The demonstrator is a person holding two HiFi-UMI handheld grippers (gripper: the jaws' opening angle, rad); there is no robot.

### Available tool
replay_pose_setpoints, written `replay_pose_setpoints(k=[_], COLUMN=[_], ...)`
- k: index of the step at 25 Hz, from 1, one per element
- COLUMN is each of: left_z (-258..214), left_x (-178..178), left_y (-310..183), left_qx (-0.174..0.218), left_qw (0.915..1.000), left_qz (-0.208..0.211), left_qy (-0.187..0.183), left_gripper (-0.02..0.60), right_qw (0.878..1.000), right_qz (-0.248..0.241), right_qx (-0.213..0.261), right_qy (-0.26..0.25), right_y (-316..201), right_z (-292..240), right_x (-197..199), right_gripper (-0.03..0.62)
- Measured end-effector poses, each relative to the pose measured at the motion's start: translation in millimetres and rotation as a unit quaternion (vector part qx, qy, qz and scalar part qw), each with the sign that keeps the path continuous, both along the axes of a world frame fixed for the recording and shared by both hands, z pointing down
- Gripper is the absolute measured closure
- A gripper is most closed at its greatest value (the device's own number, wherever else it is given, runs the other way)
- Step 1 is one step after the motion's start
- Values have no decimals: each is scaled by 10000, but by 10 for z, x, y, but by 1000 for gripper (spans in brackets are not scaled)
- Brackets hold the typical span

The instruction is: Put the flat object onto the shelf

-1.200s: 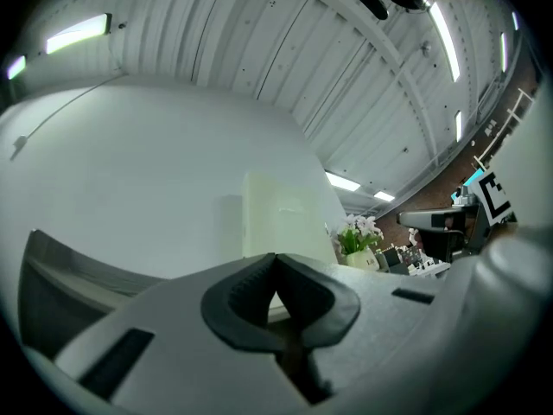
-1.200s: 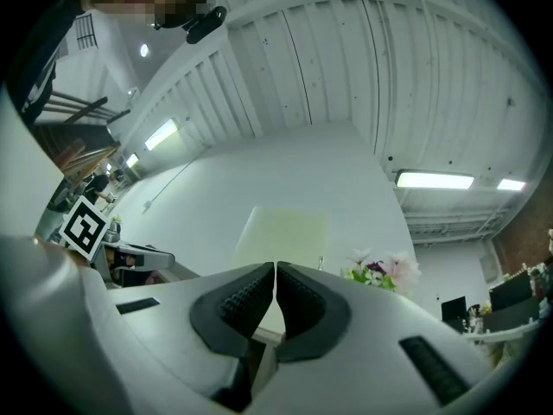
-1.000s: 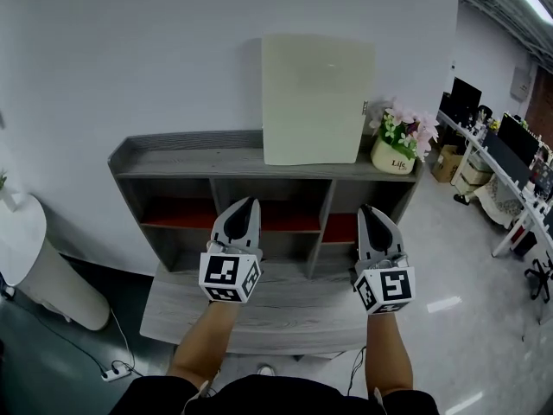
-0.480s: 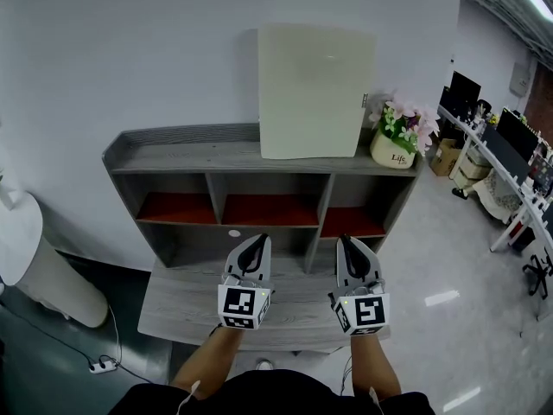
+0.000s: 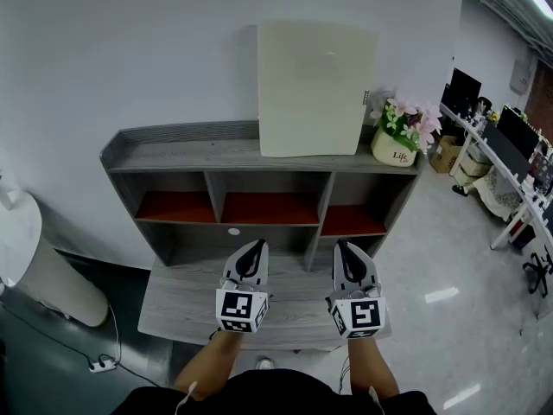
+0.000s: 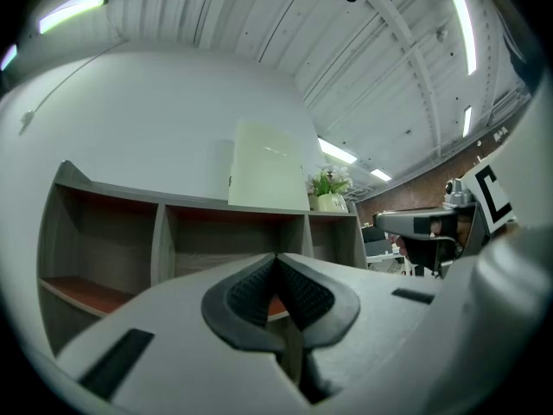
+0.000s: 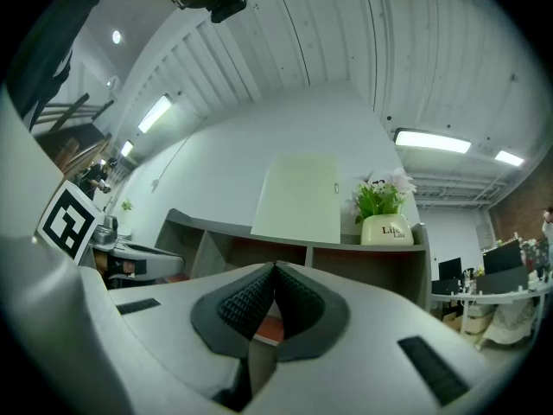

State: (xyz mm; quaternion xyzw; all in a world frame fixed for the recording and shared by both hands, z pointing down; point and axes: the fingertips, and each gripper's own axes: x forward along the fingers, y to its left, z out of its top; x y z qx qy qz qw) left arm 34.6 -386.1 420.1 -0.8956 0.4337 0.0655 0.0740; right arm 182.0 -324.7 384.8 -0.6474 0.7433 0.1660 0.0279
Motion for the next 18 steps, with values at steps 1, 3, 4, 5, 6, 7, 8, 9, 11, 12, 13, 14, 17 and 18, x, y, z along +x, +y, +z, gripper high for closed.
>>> replay_pose_setpoints(k=[1, 3, 4, 5, 6, 7, 8, 9, 11, 12, 13, 14, 17, 18], left_z=[-3, -23, -43, -64, -82, -94, -100, -99, -91, -87, -86, -88, -91, -91], left_x=[4, 16, 23, 28, 31, 31, 27, 21, 17, 22, 30, 36, 33, 28], left_y=[1, -2, -4, -5, -7, -11, -18, -26, -37, -39, -40, -41, -48, -51], left_qx=[-17, -49, -50, -40, -23, -10, -12, -33, -100, -126, -142, -148, -149, -147], left_qw=[10000, 9999, 9999, 9999, 9999, 9999, 9998, 9998, 9996, 9995, 9994, 9994, 9993, 9993], left_qz=[17, 64, 87, 102, 109, 110, 110, 112, 120, 124, 127, 129, 117, 109], left_qy=[17, 69, 94, 112, 122, 128, 138, 159, 230, 263, 286, 300, 315, 317], left_gripper=[575, 575, 575, 574, 575, 574, 575, 575, 575, 575, 575, 575, 575, 575], right_qw=[10000, 10000, 10000, 10000, 10000, 9999, 9999, 9999, 9999, 9999, 10000, 10000, 10000, 10000], right_qz=[6, 3, -7, -20, -32, -42, -52, -61, -75, -72, -64, -61, -71, -76], right_qx=[-8, -15, -9, 3, 22, 40, 53, 56, 32, 16, 3, -6, -16, -18], right_qy=[-14, -49, -65, -78, -89, -100, -110, -116, -97, -70, -45, -33, -46, -51], right_y=[-4, -14, -18, -19, -18, -18, -19, -22, -21, -19, -19, -24, -49, -59], right_z=[5, 10, 8, 5, 1, -3, -6, -6, 0, 5, 11, 19, 40, 45], right_x=[4, 10, 11, 12, 12, 12, 10, 7, 2, 4, 8, 10, -5, -14], right_gripper=[571, 571, 571, 571, 571, 571, 571, 571, 571, 571, 571, 571, 571, 571])
